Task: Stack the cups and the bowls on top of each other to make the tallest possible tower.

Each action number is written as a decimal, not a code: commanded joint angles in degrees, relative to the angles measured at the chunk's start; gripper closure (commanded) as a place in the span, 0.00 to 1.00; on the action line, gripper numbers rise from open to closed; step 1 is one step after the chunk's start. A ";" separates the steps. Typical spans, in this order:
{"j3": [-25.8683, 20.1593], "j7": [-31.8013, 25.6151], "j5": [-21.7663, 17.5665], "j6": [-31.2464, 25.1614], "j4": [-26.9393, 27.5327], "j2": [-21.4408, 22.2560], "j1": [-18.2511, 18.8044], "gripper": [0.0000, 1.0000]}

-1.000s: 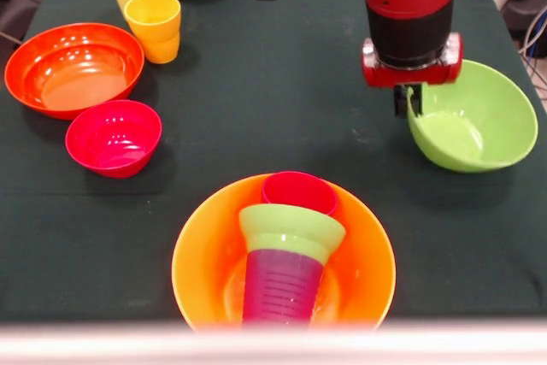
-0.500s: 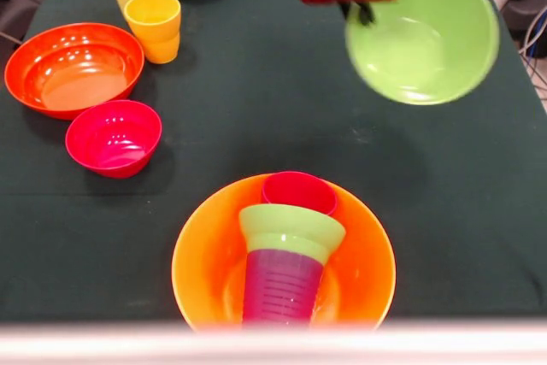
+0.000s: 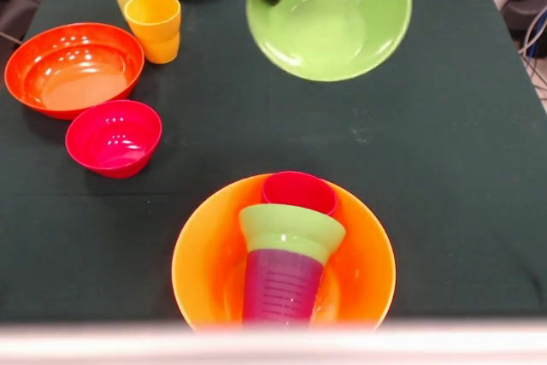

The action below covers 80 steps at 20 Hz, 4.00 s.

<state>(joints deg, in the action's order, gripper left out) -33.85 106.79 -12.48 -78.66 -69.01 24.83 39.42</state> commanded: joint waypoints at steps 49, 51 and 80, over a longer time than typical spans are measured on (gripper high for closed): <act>-10.60 -37.75 -18.35 28.41 8.52 -12.77 3.60 1.00; -10.09 -36.94 -18.28 28.55 7.76 -12.46 3.66 1.00; -8.70 -33.11 -18.18 21.97 8.93 -9.37 1.56 0.00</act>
<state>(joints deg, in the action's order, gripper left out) -45.84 90.02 -26.62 -47.75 -61.51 14.41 42.91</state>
